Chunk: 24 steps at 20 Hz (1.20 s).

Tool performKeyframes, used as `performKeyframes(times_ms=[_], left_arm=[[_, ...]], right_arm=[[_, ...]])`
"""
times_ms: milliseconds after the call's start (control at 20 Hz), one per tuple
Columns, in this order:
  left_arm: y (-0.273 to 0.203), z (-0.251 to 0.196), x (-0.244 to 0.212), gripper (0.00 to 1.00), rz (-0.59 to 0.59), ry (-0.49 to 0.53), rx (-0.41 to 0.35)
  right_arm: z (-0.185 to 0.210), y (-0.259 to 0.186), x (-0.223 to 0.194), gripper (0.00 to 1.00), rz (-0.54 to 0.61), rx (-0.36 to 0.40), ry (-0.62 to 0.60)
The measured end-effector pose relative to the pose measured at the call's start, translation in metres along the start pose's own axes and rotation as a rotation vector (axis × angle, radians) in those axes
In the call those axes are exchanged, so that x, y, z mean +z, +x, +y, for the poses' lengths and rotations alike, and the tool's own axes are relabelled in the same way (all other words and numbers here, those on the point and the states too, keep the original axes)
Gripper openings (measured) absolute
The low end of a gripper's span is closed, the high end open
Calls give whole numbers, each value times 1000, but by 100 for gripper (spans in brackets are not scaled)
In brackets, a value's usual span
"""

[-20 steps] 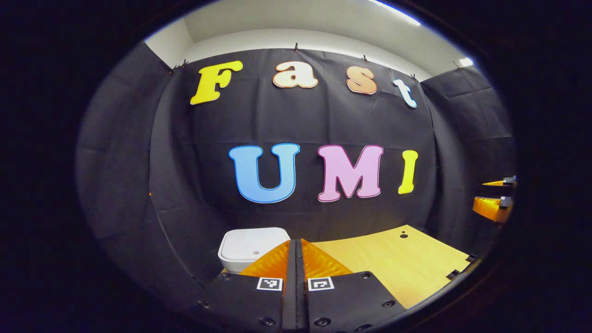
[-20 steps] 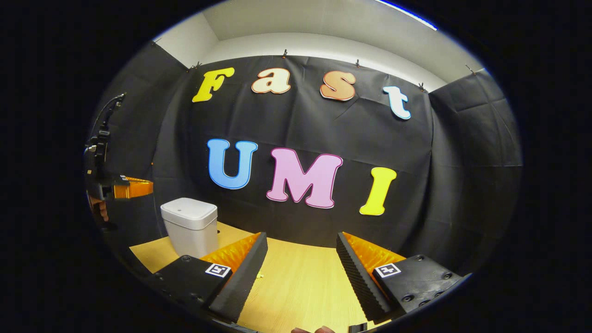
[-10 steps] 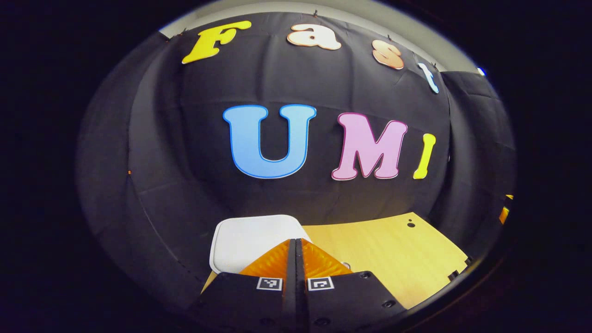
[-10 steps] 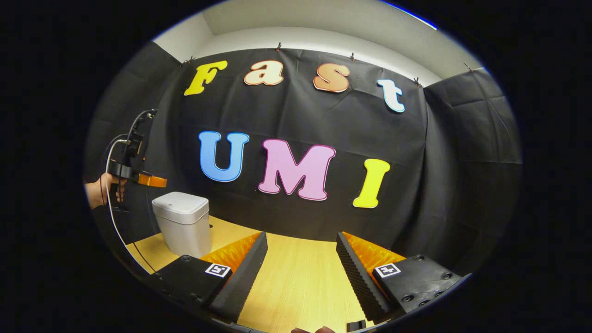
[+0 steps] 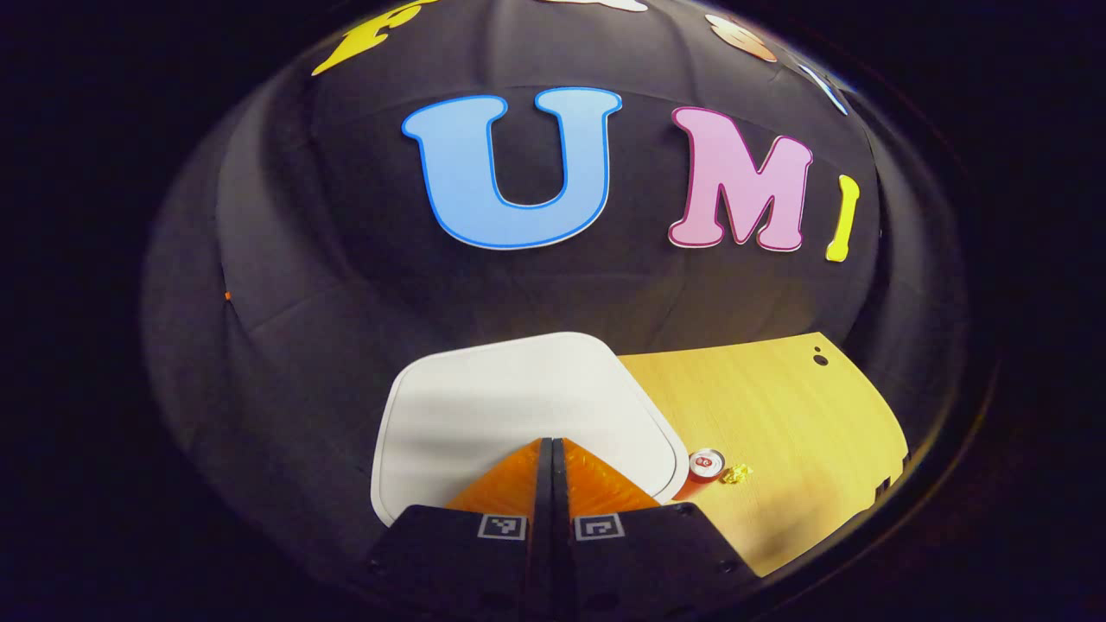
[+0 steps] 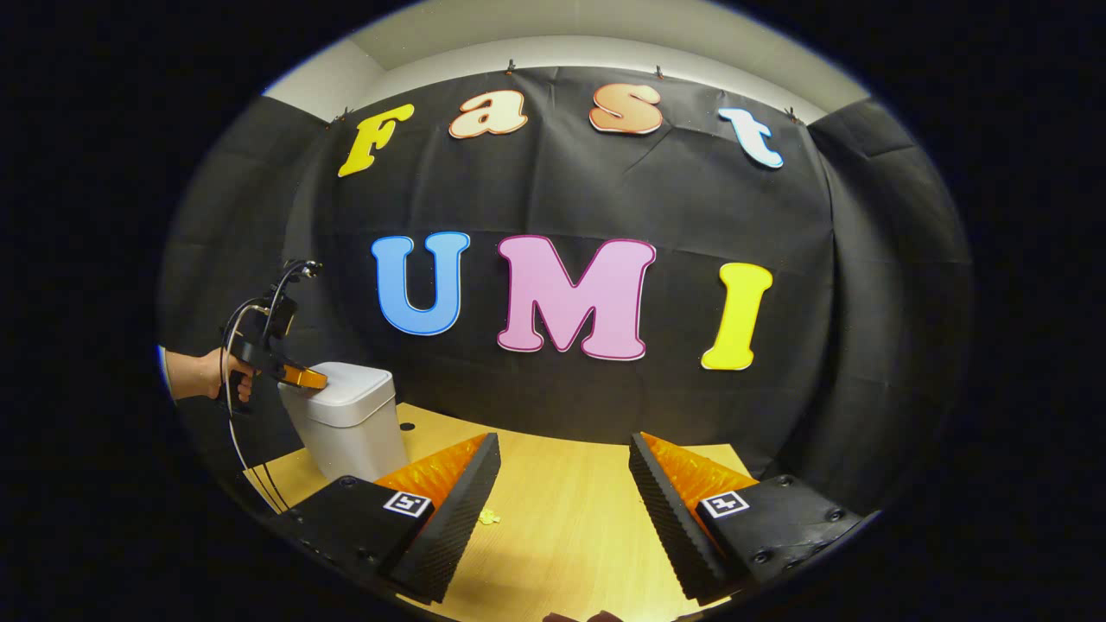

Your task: Press the lid of the desktop garbage bin to open it, pick up the crumpled paper on the desktop and throw it into the bin, then pick up the pop can on the desktop and drop it into the bin, and finally close the garbage bin lid.

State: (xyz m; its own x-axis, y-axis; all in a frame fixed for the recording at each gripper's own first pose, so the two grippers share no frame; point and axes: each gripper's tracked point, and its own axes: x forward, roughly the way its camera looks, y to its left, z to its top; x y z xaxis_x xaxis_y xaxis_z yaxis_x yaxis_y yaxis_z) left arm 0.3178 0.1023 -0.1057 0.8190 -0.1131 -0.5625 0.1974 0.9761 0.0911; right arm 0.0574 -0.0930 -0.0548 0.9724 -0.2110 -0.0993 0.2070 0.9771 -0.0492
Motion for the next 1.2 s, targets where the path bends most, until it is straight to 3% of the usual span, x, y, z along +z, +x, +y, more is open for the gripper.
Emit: performKeyframes(times_ms=[100,250,350,550,600,650,700,750,850,1050,1200], left_arm=[[-3,0,3,7,24,-62,-1],[-6,3,19,6,-45,23,37],[-15,5,42,6,-140,14,96],[-45,7,92,13,-343,14,141],[-53,7,102,18,-380,21,144],[-64,4,112,36,-426,28,146],[-77,4,121,46,-471,39,148],[-91,2,127,74,-503,47,149],[-122,0,134,97,-565,59,155],[-183,-15,109,96,-606,33,100],[-208,-16,77,96,-583,18,72]], right_arm=[[1,20,-11,97,18,41,22],[-6,40,-19,97,42,77,-1],[-11,46,-17,96,43,82,-18],[-14,47,-6,97,23,55,-45],[-12,47,-4,96,24,49,-46],[-7,47,-3,97,22,44,-46],[-2,48,-1,96,21,41,-46],[6,49,-1,97,22,45,-49],[24,53,2,96,20,59,-57],[70,73,-31,97,122,148,-61],[87,101,-77,97,258,207,-46]])
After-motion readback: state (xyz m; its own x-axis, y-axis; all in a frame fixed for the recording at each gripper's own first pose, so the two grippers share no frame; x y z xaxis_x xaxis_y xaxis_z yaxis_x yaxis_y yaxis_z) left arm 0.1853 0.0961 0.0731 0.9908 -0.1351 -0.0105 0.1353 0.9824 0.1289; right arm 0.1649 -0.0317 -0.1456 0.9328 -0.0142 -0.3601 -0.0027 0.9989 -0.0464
